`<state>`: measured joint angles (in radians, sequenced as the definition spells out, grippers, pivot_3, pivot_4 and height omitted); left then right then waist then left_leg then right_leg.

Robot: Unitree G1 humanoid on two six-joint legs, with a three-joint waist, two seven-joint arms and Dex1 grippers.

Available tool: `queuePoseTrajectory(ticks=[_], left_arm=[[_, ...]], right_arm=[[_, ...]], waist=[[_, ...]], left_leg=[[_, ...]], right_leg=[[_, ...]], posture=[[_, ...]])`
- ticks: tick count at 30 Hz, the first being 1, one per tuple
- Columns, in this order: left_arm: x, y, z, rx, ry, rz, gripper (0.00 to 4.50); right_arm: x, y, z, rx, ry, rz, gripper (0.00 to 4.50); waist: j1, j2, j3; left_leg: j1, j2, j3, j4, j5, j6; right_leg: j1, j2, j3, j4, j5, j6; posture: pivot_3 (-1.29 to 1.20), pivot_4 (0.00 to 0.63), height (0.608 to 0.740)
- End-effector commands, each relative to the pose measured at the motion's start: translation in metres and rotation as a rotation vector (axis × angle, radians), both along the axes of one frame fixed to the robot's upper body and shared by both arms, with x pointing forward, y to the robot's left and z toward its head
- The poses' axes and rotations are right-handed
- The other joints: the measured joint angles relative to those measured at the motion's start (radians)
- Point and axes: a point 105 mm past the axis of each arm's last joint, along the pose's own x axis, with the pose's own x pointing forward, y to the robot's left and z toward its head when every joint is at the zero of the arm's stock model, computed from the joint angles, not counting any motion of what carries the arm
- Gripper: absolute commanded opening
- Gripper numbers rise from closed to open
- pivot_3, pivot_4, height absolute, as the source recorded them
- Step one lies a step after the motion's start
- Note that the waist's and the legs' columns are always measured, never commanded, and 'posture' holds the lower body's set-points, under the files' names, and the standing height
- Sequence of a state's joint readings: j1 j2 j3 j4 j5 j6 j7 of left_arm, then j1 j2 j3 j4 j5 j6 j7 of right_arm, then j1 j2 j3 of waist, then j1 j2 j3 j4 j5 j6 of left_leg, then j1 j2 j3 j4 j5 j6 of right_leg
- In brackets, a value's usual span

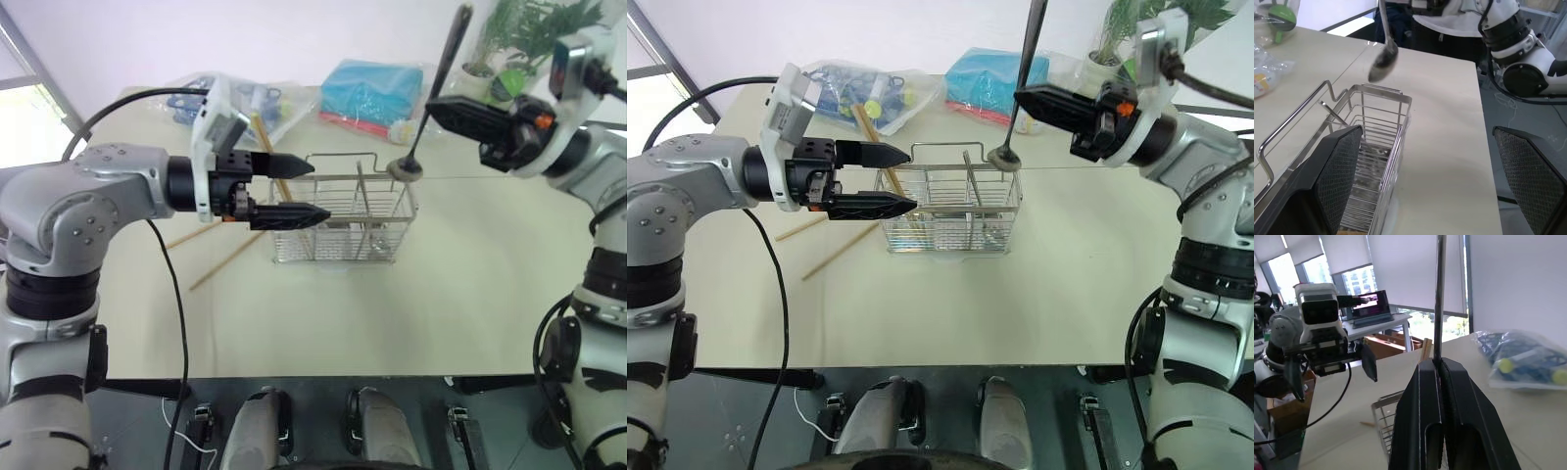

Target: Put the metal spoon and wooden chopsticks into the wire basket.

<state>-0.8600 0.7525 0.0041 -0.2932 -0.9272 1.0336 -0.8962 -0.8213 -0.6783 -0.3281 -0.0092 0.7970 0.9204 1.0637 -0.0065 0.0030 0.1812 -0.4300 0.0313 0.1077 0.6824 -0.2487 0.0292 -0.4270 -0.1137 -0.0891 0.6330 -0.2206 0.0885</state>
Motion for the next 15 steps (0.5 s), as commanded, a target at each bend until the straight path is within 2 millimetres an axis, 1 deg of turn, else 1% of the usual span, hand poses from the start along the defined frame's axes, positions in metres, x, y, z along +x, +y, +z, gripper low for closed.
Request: queuePoseTrajectory(ticks=[1,2,4,8,10,11,13,14,15], left_arm=[[-0.004,-0.003,0.012,-0.008,-0.063,-0.019,4.5],[-0.004,-0.003,0.012,-0.009,-0.065,-0.019,4.5],[-0.004,-0.003,0.014,-0.011,-0.068,-0.02,4.5],[-0.005,-0.003,0.014,-0.012,-0.07,-0.021,4.5],[-0.005,-0.002,0.013,-0.012,-0.071,-0.016,4.5],[-0.004,-0.002,0.014,-0.013,-0.072,-0.013,4.5],[-0.004,-0.001,0.014,-0.016,-0.075,-0.008,4.5],[-0.004,-0.001,0.014,-0.017,-0.076,-0.006,4.5],[-0.005,0.0,0.015,-0.018,-0.078,-0.001,4.5]], right_arm=[[-0.006,0.009,-0.004,0.019,-0.024,0.004,0.04],[-0.002,0.012,-0.013,0.009,-0.013,-0.015,0.04],[0.004,0.014,-0.023,-0.008,-0.005,-0.049,0.04],[0.011,0.018,-0.033,-0.031,-0.001,-0.087,0.04],[0.017,0.019,-0.042,-0.047,0.025,-0.121,0.63],[0.019,0.018,-0.044,-0.051,0.021,-0.13,0.87],[0.021,0.016,-0.043,-0.056,0.001,-0.15,1.78],[0.022,0.014,-0.041,-0.054,-0.011,-0.164,2.34],[0.025,0.011,-0.037,-0.047,-0.017,-0.182,2.78]], waist=[[-0.003,0.0,0.0],[-0.004,0.0,0.0],[-0.005,0.0,0.0],[-0.004,0.0,0.0],[-0.004,0.0,0.0],[-0.004,0.0,0.0],[-0.004,0.0,0.0],[-0.004,0.0,0.0],[-0.004,0.0,0.0]], left_leg=[[0.0,0.0,0.0,0.0,0.0,0.001],[0.0,0.0,0.0,0.0,-0.001,0.001],[0.0,0.0,0.0,0.0,-0.001,0.001],[0.0,0.0,0.0,0.0,0.0,0.001],[0.0,0.0,0.0,0.0,0.0,0.001],[0.0,0.0,0.0,0.0,0.0,0.001],[0.0,0.0,0.0,0.0,0.0,0.0],[0.0,0.0,0.0,0.0,0.0,0.001],[0.0,0.0,0.0,0.0,0.0,0.001]], right_leg=[[0.0,0.0,0.0,0.0,0.0,0.0],[0.0,0.0,0.0,0.0,0.0,0.0],[0.0,0.001,0.0,0.0,0.0,0.0],[-0.001,0.001,0.0,0.0,0.0,0.0],[-0.001,0.001,0.0,0.0,0.0,0.0],[-0.001,0.001,0.0,0.0,0.0,0.0],[-0.001,0.001,0.0,0.0,0.0,0.0],[-0.001,0.001,0.0,0.0,0.0,0.0],[-0.001,0.001,0.0,0.0,0.0,0.0]], posture=[[0.0,0.15,0.715],[0.0,0.15,0.715],[0.0,0.15,0.715],[0.0,0.15,0.715],[0.0,0.15,0.715],[0.0,0.15,0.715],[0.0,0.15,0.715],[0.0,0.15,0.715],[0.0,0.15,0.715]])
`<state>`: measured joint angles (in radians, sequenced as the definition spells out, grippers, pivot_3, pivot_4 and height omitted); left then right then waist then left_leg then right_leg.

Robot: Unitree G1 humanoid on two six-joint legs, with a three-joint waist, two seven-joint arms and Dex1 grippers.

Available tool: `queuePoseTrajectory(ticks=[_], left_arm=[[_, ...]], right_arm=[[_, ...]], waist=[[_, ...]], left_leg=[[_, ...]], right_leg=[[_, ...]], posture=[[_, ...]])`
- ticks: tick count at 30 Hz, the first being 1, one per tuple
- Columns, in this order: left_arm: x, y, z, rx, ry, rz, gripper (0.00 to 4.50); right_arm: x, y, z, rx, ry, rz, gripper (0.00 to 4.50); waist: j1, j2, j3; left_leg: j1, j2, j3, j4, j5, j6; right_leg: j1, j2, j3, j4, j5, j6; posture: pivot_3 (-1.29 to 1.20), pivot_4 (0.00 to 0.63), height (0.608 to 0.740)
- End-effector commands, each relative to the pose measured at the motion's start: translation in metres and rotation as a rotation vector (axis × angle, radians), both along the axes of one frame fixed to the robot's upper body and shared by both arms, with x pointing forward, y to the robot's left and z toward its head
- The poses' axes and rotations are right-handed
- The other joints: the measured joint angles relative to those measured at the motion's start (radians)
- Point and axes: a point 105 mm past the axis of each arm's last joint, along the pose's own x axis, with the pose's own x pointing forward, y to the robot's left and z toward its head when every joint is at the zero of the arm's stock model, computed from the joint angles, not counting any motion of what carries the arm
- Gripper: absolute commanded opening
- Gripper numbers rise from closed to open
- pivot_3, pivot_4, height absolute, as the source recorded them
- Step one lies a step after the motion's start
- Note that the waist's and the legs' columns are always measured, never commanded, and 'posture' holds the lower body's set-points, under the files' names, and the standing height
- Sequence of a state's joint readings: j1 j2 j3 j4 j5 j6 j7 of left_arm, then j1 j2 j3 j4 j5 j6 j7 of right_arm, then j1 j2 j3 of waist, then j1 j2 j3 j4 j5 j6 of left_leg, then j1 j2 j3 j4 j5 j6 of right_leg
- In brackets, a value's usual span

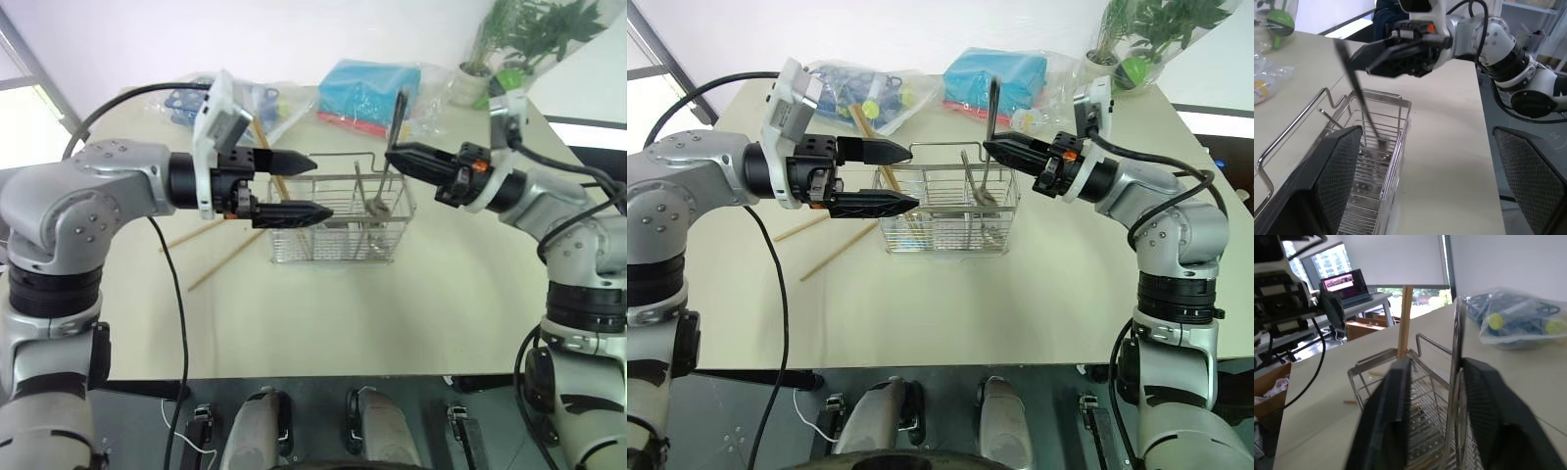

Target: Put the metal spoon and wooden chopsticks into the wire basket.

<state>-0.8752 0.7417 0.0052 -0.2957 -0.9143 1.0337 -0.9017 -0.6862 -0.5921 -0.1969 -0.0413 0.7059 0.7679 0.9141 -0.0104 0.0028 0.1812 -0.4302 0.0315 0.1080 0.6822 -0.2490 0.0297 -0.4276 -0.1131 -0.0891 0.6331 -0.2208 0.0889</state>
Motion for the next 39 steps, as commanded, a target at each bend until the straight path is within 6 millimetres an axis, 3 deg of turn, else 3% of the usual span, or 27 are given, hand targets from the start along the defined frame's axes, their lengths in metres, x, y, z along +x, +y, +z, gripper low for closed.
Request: queuePoseTrajectory(ticks=[1,2,8,11,13,15,17,20,22,29,35,39], left_arm=[[-0.004,0.003,0.011,-0.018,-0.061,0.009,4.5],[-0.004,0.003,0.011,-0.018,-0.063,0.014,4.5],[0.002,0.028,0.028,-0.054,-0.1,0.135,4.5],[0.006,0.047,0.037,-0.066,-0.109,0.205,4.5],[0.015,0.081,0.032,-0.004,-0.104,0.323,4.5],[0.024,0.118,0.017,0.107,-0.099,0.434,4.5],[0.031,0.142,-0.001,0.224,-0.103,0.499,4.5],[0.047,0.173,-0.029,0.319,-0.048,0.586,4.5],[0.056,0.182,-0.044,0.34,-0.005,0.611,4.5],[0.102,0.179,-0.083,0.429,0.056,0.586,4.5],[0.126,0.166,-0.12,0.553,0.098,0.553,4.5],[0.13,0.161,-0.142,0.628,0.117,0.54,4.5]], right_arm=[[0.004,-0.009,0.02,0.014,-0.086,-0.055,3.33],[0.005,-0.011,0.022,0.015,-0.09,-0.065,3.76],[0.013,-0.049,0.081,0.063,-0.207,-0.148,3.76],[0.007,-0.061,0.108,0.122,-0.232,-0.13,3.76],[-0.02,-0.06,0.118,0.078,-0.246,0.013,3.76],[-0.043,-0.052,0.103,-0.061,-0.232,0.136,3.76],[-0.052,-0.048,0.084,-0.154,-0.203,0.184,3.76],[-0.061,-0.041,0.061,-0.197,-0.151,0.236,3.76],[-0.064,-0.038,0.051,-0.204,-0.138,0.248,3.76],[-0.073,-0.034,0.028,-0.24,-0.086,0.276,3.76],[-0.076,-0.039,0.033,-0.217,-0.088,0.236,3.76],[-0.082,-0.04,0.034,-0.215,-0.08,0.221,3.76]], waist=[[0.0,0.0,0.0],[0.0,0.0,0.0],[-0.002,0.0,0.001],[-0.003,0.0,0.001],[-0.003,0.0,0.001],[-0.003,0.0,0.001],[-0.003,0.0,0.001],[0.001,0.0,0.001],[0.006,0.0,0.001],[0.035,-0.002,0.001],[0.026,-0.003,0.001],[0.02,-0.004,0.002]], left_leg=[[0.0,0.0,0.0,0.0,0.0,0.0],[0.0,0.0,0.0,0.0,0.0,0.0],[-0.001,0.0,0.0,0.0,-0.001,0.001],[-0.001,0.0,0.0,-0.002,-0.001,0.001],[-0.001,0.0,0.0,-0.002,-0.001,0.001],[-0.001,0.0,0.0,-0.003,-0.001,0.001],[-0.001,0.0,0.001,-0.004,-0.001,0.001],[-0.001,0.001,0.002,-0.004,-0.002,0.002],[-0.001,0.0,0.002,-0.003,-0.003,0.002],[-0.016,-0.001,0.002,0.003,-0.002,0.004],[-0.017,-0.001,0.004,0.004,-0.003,0.006],[-0.016,0.0,0.003,0.004,-0.004,0.007]], right_leg=[[0.0,0.0,0.0,0.0,0.0,0.0],[0.0,0.0,0.0,0.0,0.0,0.0],[-0.001,0.0,0.0,0.0,0.0,0.0],[-0.002,0.0,0.0,-0.001,0.0,0.0],[-0.002,0.0,0.0,-0.001,0.0,0.0],[-0.002,0.0,0.0,-0.002,-0.001,0.0],[-0.003,0.0,0.0,-0.002,-0.001,0.0],[-0.003,-0.001,0.0,-0.003,-0.001,-0.001],[-0.003,-0.002,0.0,-0.003,-0.002,-0.003],[-0.015,-0.003,-0.001,-0.001,0.0,-0.001],[-0.015,-0.003,-0.001,-0.001,0.001,0.0],[-0.015,-0.003,-0.001,-0.001,0.001,0.001]], posture=[[0.0,0.15,0.715],[0.0,0.15,0.715],[0.0,0.15,0.715],[0.0,0.15,0.715],[0.0,0.15,0.715],[0.0,0.15,0.715],[0.0,0.15,0.715],[0.0,0.15,0.715],[0.0,0.15,0.715],[0.0,0.15,0.715],[0.0,0.15,0.715],[0.0,0.15,0.715]])
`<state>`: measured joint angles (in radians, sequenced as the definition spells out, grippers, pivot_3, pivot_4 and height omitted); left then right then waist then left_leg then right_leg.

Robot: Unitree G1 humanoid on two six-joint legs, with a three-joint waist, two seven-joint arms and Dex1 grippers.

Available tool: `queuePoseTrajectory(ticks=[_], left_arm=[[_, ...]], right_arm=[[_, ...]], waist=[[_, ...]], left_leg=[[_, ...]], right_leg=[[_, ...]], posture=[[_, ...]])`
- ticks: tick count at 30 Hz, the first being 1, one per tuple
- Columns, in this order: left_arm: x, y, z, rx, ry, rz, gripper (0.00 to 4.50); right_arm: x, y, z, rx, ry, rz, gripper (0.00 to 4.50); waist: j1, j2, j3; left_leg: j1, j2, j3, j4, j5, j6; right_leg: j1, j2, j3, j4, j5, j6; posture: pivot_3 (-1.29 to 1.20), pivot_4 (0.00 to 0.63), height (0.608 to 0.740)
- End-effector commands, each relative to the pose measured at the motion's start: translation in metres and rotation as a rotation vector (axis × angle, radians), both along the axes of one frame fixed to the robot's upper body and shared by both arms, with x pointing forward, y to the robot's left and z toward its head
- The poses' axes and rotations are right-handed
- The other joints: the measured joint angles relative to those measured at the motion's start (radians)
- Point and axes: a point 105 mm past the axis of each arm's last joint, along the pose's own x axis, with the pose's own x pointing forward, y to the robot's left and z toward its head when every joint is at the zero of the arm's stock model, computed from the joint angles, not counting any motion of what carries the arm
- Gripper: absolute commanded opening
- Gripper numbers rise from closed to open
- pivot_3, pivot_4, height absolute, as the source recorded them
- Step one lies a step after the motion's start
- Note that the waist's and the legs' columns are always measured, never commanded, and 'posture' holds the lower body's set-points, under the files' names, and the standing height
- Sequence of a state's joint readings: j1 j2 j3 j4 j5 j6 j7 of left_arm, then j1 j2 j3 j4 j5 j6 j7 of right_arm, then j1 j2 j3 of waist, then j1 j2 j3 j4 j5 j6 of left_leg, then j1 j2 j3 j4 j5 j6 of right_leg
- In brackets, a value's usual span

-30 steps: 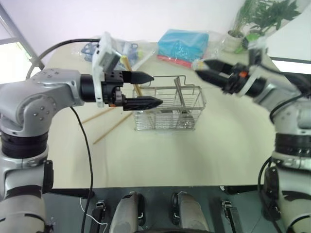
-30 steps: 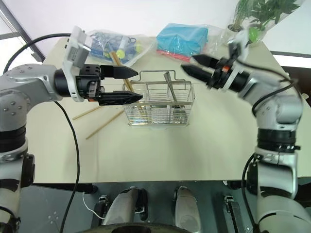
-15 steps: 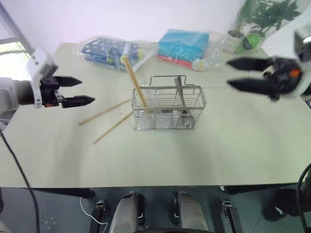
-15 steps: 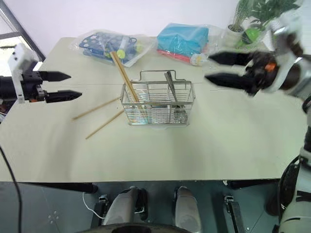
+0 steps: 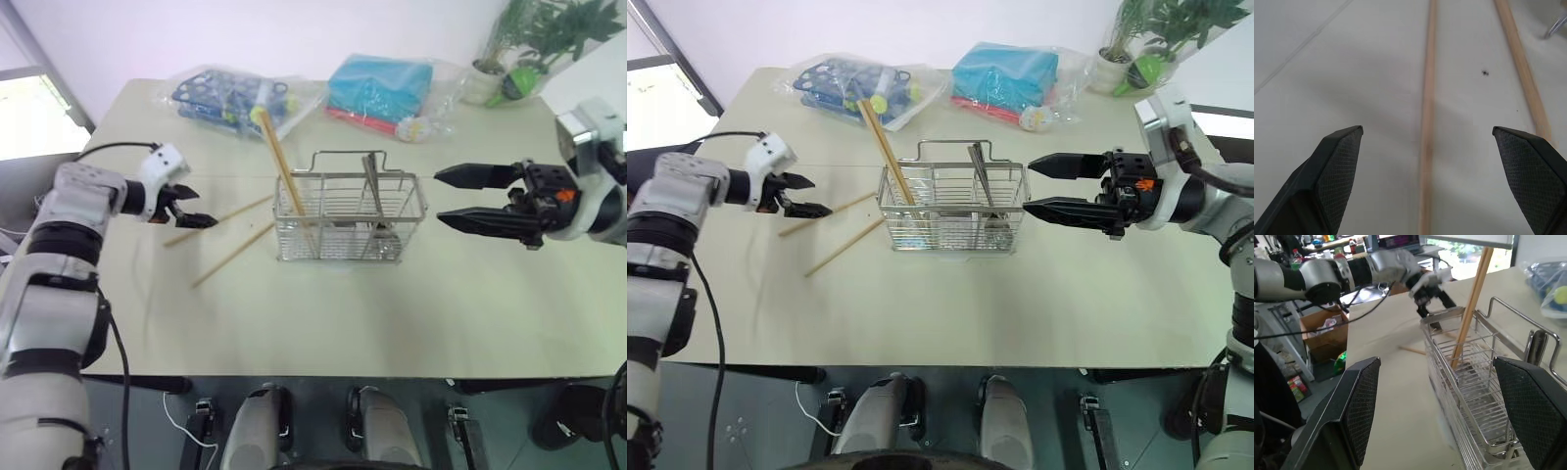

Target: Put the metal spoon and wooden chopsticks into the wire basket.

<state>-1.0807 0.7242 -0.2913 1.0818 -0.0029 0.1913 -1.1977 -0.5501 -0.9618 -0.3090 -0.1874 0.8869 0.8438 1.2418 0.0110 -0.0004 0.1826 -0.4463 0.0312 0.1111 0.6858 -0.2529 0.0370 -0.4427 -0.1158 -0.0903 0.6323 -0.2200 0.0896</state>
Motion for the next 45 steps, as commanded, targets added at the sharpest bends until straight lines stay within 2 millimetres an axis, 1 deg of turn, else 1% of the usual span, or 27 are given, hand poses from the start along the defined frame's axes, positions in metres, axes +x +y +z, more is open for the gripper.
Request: queuePoseTrajectory(ticks=[1,5,7,8,10,13,14,17,18,20,24,27,28,30,31,32,33,35,37,38,39,41,43,45], left_arm=[[0.004,0.003,-0.008,0.094,-0.01,-0.013,4.5],[0.004,0.007,-0.03,0.206,-0.007,-0.005,4.5],[0.004,0.009,-0.036,0.239,-0.012,-0.005,4.5],[0.004,0.009,-0.038,0.239,-0.013,-0.004,4.24],[0.004,0.009,-0.037,0.23,-0.015,0.003,3.61],[0.006,0.009,-0.035,0.224,-0.02,0.011,2.17],[0.006,0.008,-0.032,0.216,-0.023,0.008,1.63],[0.007,0.006,-0.027,0.203,-0.03,0.004,0.11],[0.008,0.006,-0.026,0.195,-0.035,0.008,0.04],[0.01,0.005,-0.022,0.175,-0.049,0.021,0.04],[0.018,0.007,-0.005,0.078,-0.128,0.1,0.04],[0.027,0.013,0.013,-0.001,-0.232,0.188,0.04],[0.035,0.018,0.035,-0.094,-0.338,0.271,0.04],[0.045,0.03,0.095,-0.335,-0.609,0.434,0.04],[0.045,0.037,0.119,-0.451,-0.704,0.503,0.04],[0.042,0.038,0.143,-0.588,-0.779,0.527,0.04],[0.04,0.038,0.157,-0.675,-0.817,0.537,0.04],[0.022,0.022,0.212,-1.022,-0.893,0.492,0.04],[-0.001,-0.002,0.242,-1.241,-0.88,0.392,0.04],[-0.011,-0.017,0.25,-1.304,-0.861,0.343,0.04],[-0.019,-0.028,0.254,-1.343,-0.838,0.314,0.04],[-0.03,-0.054,0.256,-1.373,-0.793,0.264,0.04],[-0.038,-0.079,0.252,-1.354,-0.755,0.207,0.04],[-0.043,-0.109,0.238,-1.312,-0.696,0.146,0.04]], right_arm=[[-0.011,-0.001,0.011,0.003,-0.046,-0.009,3.76],[-0.015,-0.005,0.013,0.007,-0.038,-0.035,3.76],[-0.016,-0.006,0.014,0.007,-0.032,-0.05,3.76],[-0.016,-0.008,0.013,0.004,-0.029,-0.056,3.81],[-0.018,-0.01,0.011,-0.007,-0.019,-0.06,3.84],[-0.021,-0.013,0.005,-0.038,-0.005,-0.059,3.84],[-0.022,-0.013,0.003,-0.045,-0.003,-0.058,3.84],[-0.022,-0.014,0.002,-0.046,-0.004,-0.061,3.84],[-0.021,-0.013,0.002,-0.046,-0.008,-0.062,3.84],[-0.019,-0.014,0.002,-0.044,-0.019,-0.068,3.84],[-0.013,-0.016,0.005,-0.019,-0.034,-0.096,3.84],[-0.01,-0.017,0.005,-0.014,-0.035,-0.109,3.84],[-0.008,-0.017,0.005,-0.01,-0.036,-0.115,3.84],[-0.006,-0.018,0.004,-0.007,-0.039,-0.125,3.84],[-0.005,-0.019,0.004,-0.006,-0.04,-0.129,3.84],[-0.004,-0.019,0.004,-0.004,-0.04,-0.133,3.84],[-0.004,-0.02,0.004,-0.002,-0.04,-0.136,3.84],[-0.002,-0.021,0.005,0.004,-0.039,-0.145,3.84],[-0.001,-0.022,0.006,0.007,-0.04,-0.151,3.84],[0.0,-0.022,0.006,0.008,-0.041,-0.154,3.84],[0.001,-0.023,0.007,0.009,-0.042,-0.157,3.84],[0.003,-0.024,0.007,0.013,-0.044,-0.164,3.84],[0.004,-0.024,0.008,0.018,-0.046,-0.169,3.84],[0.004,-0.024,0.009,0.022,-0.049,-0.172,3.84]], waist=[[-0.002,-0.001,0.0],[0.002,0.0,-0.001],[0.003,0.0,-0.003],[0.003,0.0,-0.003],[0.002,0.0,-0.005],[0.002,0.0,-0.005],[0.002,0.0,-0.005],[-0.001,0.0,-0.005],[0.0,0.0,-0.005],[0.0,0.0,-0.005],[0.0,-0.001,-0.005],[0.0,-0.002,-0.004],[0.0,-0.003,-0.004],[0.001,-0.006,-0.002],[0.001,-0.007,-0.001],[0.002,-0.01,0.0],[0.002,-0.011,0.001],[0.004,-0.012,0.002],[0.004,-0.013,0.002],[0.003,-0.013,0.002],[0.001,-0.013,0.002],[0.0,-0.012,0.002],[0.0,-0.012,0.002],[0.001,-0.012,0.002]], left_leg=[[0.0,0.0,0.0,0.0,0.0,0.0],[0.002,0.0,0.0,0.0,0.0,0.001],[0.003,0.0,-0.001,0.0,0.0,0.001],[0.004,0.0,-0.001,0.0,-0.001,0.001],[0.005,0.0,-0.002,0.0,-0.001,0.001],[0.005,0.0,-0.002,0.0,-0.001,0.001],[0.005,0.0,-0.002,0.0,-0.001,0.001],[0.005,0.0,-0.002,0.0,-0.001,0.001],[0.005,0.0,-0.002,0.0,-0.001,0.001],[0.004,0.0,-0.002,0.0,-0.001,0.001],[0.003,0.0,-0.002,0.0,-0.001,0.001],[0.002,0.0,-0.002,0.0,-0.001,0.001],[0.002,0.0,-0.002,0.0,-0.001,0.001],[0.002,0.0,-0.002,0.0,0.0,0.001],[0.001,0.0,-0.002,0.0,0.0,0.001],[0.001,0.0,-0.003,0.001,0.0,0.001],[0.001,0.0,-0.003,0.001,0.0,0.001],[0.001,-0.001,-0.003,0.001,0.0,0.001],[0.001,-0.001,-0.003,0.003,-0.001,0.001],[0.0,-0.001,-0.003,0.005,-0.001,0.001],[0.001,-0.001,-0.004,0.007,-0.001,0.001],[0.003,-0.002,-0.003,0.009,-0.001,0.002],[0.004,-0.002,-0.003,0.01,-0.002,0.002],[0.005,-0.001,-0.003,0.01,-0.003,0.004]], right_leg=[[0.0,0.0,0.0,0.0,0.0,0.0],[0.001,-0.001,0.0,0.001,0.0,0.0],[0.003,-0.001,0.0,0.001,0.0,0.0],[0.003,-0.001,0.0,0.001,0.0,0.0],[0.004,-0.001,0.0,0.001,0.0,0.0],[0.004,-0.001,0.0,0.001,0.0,0.0],[0.004,-0.001,0.0,0.001,0.0,0.0],[0.003,-0.001,0.0,0.002,0.0,0.0],[0.003,-0.001,0.0,0.002,0.0,0.0],[0.003,-0.001,0.0,0.002,0.0,0.0],[0.002,-0.001,0.0,0.002,0.0,0.0],[0.001,-0.001,0.0,0.002,0.0,0.0],[0.001,-0.001,0.0,0.002,0.0,0.0],[0.001,-0.001,0.0,0.002,0.0,0.0],[0.0,-0.001,0.0,0.002,0.0,0.0],[0.001,-0.002,0.0,0.002,0.0,0.0],[0.001,-0.002,0.0,0.002,0.0,0.0],[0.002,-0.003,-0.001,0.002,0.001,0.002],[0.004,-0.004,-0.001,0.001,0.002,0.004],[0.005,-0.004,-0.001,0.0,0.003,0.004],[0.008,-0.004,0.0,-0.001,0.003,0.005],[0.011,-0.004,0.0,-0.002,0.004,0.007],[0.012,-0.003,0.0,-0.002,0.005,0.008],[0.013,-0.002,0.0,-0.001,0.005,0.008]], posture=[[0.0,0.15,0.715],[0.0,0.15,0.715],[0.0,0.15,0.715],[0.0,0.15,0.715],[0.0,0.15,0.715],[0.0,0.15,0.715],[0.0,0.15,0.715],[0.0,0.15,0.715],[0.0,0.15,0.715],[0.0,0.15,0.715],[0.0,0.15,0.715],[0.0,0.15,0.715],[0.0,0.15,0.715],[0.0,0.15,0.715],[0.0,0.15,0.715],[0.0,0.15,0.715],[0.0,0.15,0.715],[0.0,0.15,0.715],[0.0,0.15,0.715],[0.0,0.15,0.715],[0.0,0.15,0.715],[0.0,0.15,0.715],[0.0,0.15,0.715],[0.0,0.15,0.715]])
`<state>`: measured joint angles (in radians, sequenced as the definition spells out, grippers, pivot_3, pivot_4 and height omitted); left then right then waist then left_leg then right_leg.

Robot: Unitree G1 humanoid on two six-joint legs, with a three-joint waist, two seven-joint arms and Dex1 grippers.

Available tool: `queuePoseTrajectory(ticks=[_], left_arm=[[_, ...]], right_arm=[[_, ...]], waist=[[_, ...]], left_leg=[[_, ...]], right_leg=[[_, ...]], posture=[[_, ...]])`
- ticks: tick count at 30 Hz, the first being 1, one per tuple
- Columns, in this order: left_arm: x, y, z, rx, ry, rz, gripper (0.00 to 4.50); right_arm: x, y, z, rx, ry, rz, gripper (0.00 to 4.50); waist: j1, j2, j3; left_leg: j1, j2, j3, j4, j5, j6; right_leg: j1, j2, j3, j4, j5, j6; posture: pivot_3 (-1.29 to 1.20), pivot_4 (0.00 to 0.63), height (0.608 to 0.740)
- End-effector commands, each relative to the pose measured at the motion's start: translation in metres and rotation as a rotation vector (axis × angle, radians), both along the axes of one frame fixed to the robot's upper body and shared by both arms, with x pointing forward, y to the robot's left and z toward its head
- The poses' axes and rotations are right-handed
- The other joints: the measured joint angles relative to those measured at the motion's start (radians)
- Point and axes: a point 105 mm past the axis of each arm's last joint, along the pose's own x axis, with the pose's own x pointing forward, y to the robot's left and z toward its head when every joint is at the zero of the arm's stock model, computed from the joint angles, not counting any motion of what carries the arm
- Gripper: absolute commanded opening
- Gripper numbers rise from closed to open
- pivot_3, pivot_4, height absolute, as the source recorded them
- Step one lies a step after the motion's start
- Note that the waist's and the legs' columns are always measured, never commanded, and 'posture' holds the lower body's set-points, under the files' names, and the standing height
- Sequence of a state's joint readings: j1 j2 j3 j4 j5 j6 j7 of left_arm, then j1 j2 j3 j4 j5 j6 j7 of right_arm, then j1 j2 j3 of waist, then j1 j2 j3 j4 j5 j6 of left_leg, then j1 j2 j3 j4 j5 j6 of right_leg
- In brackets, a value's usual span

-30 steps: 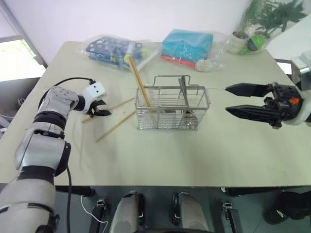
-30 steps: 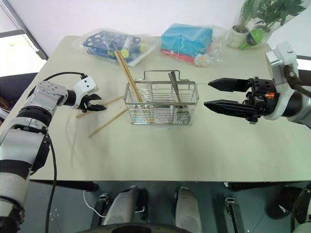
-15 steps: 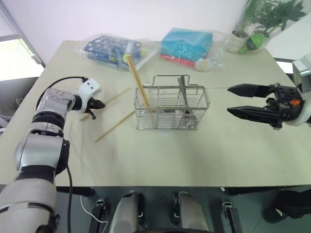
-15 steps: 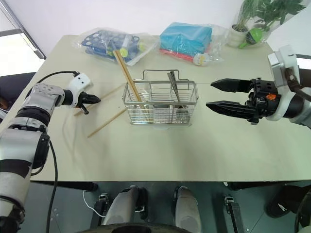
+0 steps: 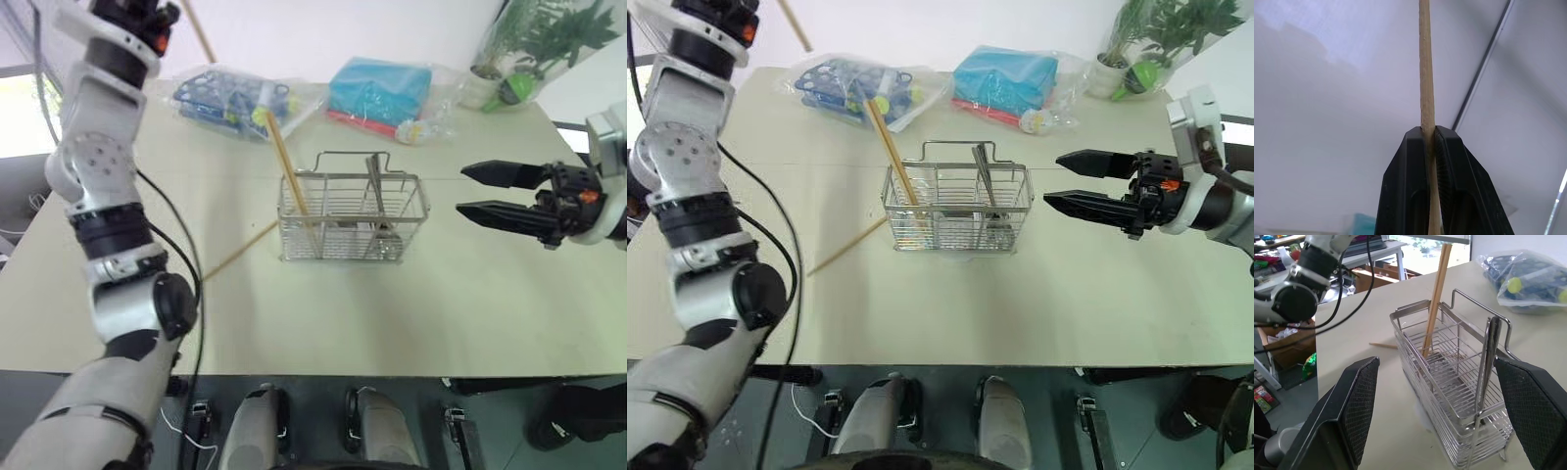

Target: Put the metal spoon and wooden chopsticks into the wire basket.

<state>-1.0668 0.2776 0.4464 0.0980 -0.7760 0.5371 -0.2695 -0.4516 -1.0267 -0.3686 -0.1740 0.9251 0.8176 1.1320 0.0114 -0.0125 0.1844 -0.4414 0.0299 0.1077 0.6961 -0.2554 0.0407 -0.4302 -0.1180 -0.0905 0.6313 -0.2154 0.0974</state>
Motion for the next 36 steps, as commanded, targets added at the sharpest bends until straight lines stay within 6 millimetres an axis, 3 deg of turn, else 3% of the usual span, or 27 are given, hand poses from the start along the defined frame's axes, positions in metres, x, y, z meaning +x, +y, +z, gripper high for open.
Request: queuePoseTrajectory(ticks=[1,4,9,12,19,25,26,27,33,34,36], left_arm=[[-0.015,-0.044,-0.011,0.101,-0.004,-0.086,0.04],[-0.016,-0.064,-0.03,0.151,0.031,-0.121,0.04],[-0.02,-0.087,-0.039,0.184,0.034,-0.171,0.04],[-0.022,-0.102,-0.058,0.257,0.052,-0.184,0.04],[-0.021,-0.107,-0.103,0.382,0.101,-0.137,0.04],[-0.019,-0.107,-0.107,0.367,0.115,-0.137,0.04],[-0.019,-0.108,-0.107,0.36,0.12,-0.146,0.83],[-0.02,-0.108,-0.107,0.355,0.12,-0.152,1.13],[-0.023,-0.102,-0.101,0.326,0.116,-0.159,4.15],[-0.023,-0.099,-0.097,0.321,0.111,-0.152,4.49],[-0.024,-0.096,-0.091,0.314,0.105,-0.143,4.49]], right_arm=[[-0.001,0.0,0.012,0.018,-0.065,-0.003,3.84],[-0.001,-0.002,0.014,0.028,-0.067,-0.012,3.84],[0.001,-0.004,0.016,0.04,-0.073,-0.031,3.84],[0.001,-0.005,0.019,0.052,-0.086,-0.047,3.84],[0.002,-0.01,0.02,0.057,-0.092,-0.076,3.84],[0.004,-0.01,0.022,0.064,-0.097,-0.083,3.84],[0.005,-0.011,0.022,0.066,-0.098,-0.085,3.84],[0.006,-0.011,0.022,0.066,-0.098,-0.086,3.84],[0.009,-0.011,0.022,0.067,-0.101,-0.086,3.84],[0.01,-0.011,0.022,0.067,-0.102,-0.086,3.84],[0.01,-0.011,0.022,0.065,-0.104,-0.085,3.84]], waist=[[0.001,0.0,0.0],[0.004,0.0,0.0],[0.003,0.0,0.0],[0.004,0.0,0.0],[0.003,0.0,0.0],[0.004,0.0,0.0],[0.004,0.0,0.0],[0.003,0.0,0.0],[0.003,0.0,0.0],[0.003,0.0,0.0],[0.003,0.0,0.0]], left_leg=[[0.0,0.0,0.0,0.0,0.0,0.0],[-0.001,0.0,0.0,0.001,0.0,0.0],[-0.001,0.0,0.0,0.001,-0.001,0.002],[-0.001,0.0,0.0,0.001,-0.001,0.002],[-0.001,0.0,0.0,0.001,-0.001,0.002],[-0.002,0.0,-0.001,0.002,-0.003,0.004],[-0.002,0.0,-0.001,0.002,-0.003,0.004],[-0.002,0.0,-0.001,0.002,-0.003,0.004],[-0.002,0.0,-0.001,0.002,-0.003,0.004],[-0.002,0.0,-0.001,0.002,-0.003,0.004],[-0.002,0.0,-0.001,0.001,-0.003,0.004]], right_leg=[[0.0,0.0,0.0,0.0,0.0,0.0],[0.0,0.001,0.0,0.0,0.0,0.0],[0.0,0.001,0.0,0.0,0.0,0.0],[0.0,0.001,0.0,-0.001,0.0,0.0],[0.0,0.001,0.0,-0.001,0.0,-0.001],[0.0,0.0,0.0,-0.001,0.0,-0.001],[0.0,0.0,0.0,-0.001,0.0,-0.001],[0.0,0.0,0.0,-0.001,0.0,-0.001],[0.0,0.0,0.0,-0.001,0.0,-0.001],[0.0,0.0,0.0,-0.001,0.0,-0.001],[0.0,0.0,0.0,-0.001,0.0,-0.001]], posture=[[0.0,0.15,0.715],[0.0,0.15,0.715],[0.0,0.15,0.715],[0.0,0.15,0.715],[0.0,0.15,0.715],[0.0,0.15,0.715],[0.0,0.15,0.715],[0.0,0.15,0.715],[0.0,0.15,0.715],[0.0,0.15,0.715],[0.0,0.15,0.715]])
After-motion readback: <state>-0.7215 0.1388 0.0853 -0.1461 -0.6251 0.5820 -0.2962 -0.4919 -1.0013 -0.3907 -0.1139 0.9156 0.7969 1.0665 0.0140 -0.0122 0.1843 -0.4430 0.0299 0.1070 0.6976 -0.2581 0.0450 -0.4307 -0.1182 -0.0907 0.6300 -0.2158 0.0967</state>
